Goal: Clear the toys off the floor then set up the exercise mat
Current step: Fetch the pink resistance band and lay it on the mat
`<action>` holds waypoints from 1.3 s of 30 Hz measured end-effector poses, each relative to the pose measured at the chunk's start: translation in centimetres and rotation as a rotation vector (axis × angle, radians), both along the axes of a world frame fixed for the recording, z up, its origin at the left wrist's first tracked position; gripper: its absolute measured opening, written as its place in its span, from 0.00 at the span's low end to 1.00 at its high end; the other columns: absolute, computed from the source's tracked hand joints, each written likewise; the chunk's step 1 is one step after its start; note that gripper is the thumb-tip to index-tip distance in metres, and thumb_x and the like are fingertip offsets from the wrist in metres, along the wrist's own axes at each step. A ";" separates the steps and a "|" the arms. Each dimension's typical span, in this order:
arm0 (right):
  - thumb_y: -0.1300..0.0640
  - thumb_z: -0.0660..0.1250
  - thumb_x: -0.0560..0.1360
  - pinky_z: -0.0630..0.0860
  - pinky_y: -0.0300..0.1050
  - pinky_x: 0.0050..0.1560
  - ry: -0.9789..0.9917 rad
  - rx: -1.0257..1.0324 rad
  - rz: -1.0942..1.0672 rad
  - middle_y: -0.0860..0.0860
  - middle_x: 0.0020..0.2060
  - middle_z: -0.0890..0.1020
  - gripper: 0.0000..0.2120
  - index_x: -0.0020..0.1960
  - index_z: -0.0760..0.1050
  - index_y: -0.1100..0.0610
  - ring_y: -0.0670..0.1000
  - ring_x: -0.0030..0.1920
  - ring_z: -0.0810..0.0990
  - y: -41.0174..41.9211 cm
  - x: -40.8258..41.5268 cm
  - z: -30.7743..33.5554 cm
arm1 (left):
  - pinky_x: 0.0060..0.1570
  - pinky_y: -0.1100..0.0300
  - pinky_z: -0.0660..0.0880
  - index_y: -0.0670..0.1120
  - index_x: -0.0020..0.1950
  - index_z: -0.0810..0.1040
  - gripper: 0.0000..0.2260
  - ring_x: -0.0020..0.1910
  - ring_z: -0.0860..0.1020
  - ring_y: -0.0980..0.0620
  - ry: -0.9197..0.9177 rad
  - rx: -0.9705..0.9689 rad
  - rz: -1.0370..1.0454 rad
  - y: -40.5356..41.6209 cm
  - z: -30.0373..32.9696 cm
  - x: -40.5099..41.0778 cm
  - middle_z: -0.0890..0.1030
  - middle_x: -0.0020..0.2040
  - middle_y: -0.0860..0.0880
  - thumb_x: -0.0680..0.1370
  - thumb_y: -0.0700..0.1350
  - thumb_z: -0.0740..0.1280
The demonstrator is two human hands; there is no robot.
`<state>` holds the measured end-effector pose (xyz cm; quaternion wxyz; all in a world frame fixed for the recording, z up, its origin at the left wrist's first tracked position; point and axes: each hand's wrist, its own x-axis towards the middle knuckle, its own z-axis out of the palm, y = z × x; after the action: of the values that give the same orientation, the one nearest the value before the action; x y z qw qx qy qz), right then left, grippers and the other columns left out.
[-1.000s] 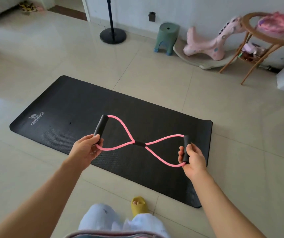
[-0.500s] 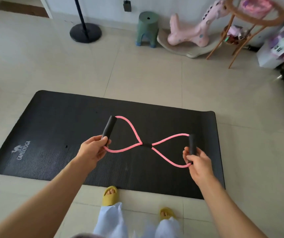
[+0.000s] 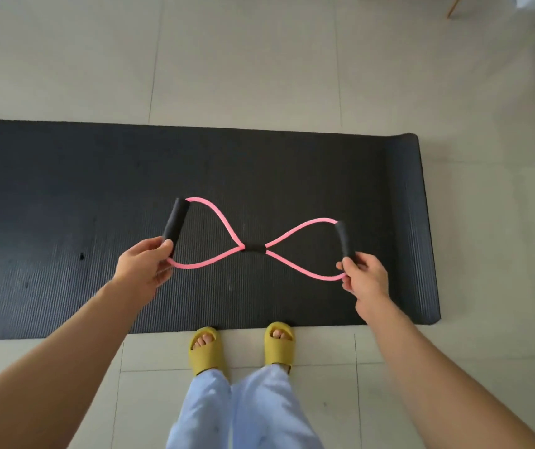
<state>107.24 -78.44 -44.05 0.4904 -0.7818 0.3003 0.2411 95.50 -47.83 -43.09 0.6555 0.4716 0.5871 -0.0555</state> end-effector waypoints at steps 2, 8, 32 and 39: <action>0.64 0.64 0.76 0.76 0.40 0.37 0.039 0.011 -0.039 0.56 0.48 0.81 0.14 0.61 0.71 0.59 0.48 0.40 0.78 -0.1 0.8 -3.8 | 0.36 0.59 0.73 0.45 0.51 0.77 0.04 0.40 0.77 0.51 0.013 -0.028 0.013 -0.4 -4.2 1.3 0.77 0.44 0.44 0.77 0.39 0.64; 0.65 0.65 0.75 0.79 0.40 0.41 0.099 -0.023 -0.026 0.55 0.49 0.79 0.15 0.60 0.72 0.58 0.49 0.41 0.79 -0.7 4.2 -15.5 | 0.38 0.57 0.74 0.44 0.51 0.76 0.06 0.42 0.78 0.49 0.048 -0.057 0.050 -1.3 -17.0 5.2 0.78 0.45 0.44 0.77 0.35 0.63; 0.67 0.62 0.76 0.71 0.51 0.66 0.157 -0.016 -0.090 0.54 0.66 0.71 0.26 0.72 0.61 0.55 0.52 0.59 0.74 -0.2 6.9 -42.4 | 0.52 0.53 0.75 0.46 0.69 0.66 0.20 0.56 0.76 0.46 0.082 -0.160 0.023 -2.6 -43.5 8.6 0.74 0.59 0.43 0.78 0.36 0.63; 0.59 0.61 0.79 0.64 0.54 0.70 0.197 0.013 -0.152 0.53 0.69 0.67 0.27 0.75 0.55 0.52 0.54 0.68 0.69 -0.5 5.6 -36.6 | 0.57 0.51 0.73 0.45 0.71 0.65 0.21 0.61 0.73 0.45 0.083 -0.190 0.087 -3.5 -37.8 6.3 0.73 0.58 0.44 0.78 0.37 0.62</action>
<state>112.83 -78.99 -80.60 0.4806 -0.7260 0.4038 0.2810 101.75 -51.37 -80.92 0.6742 0.3787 0.6258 -0.1022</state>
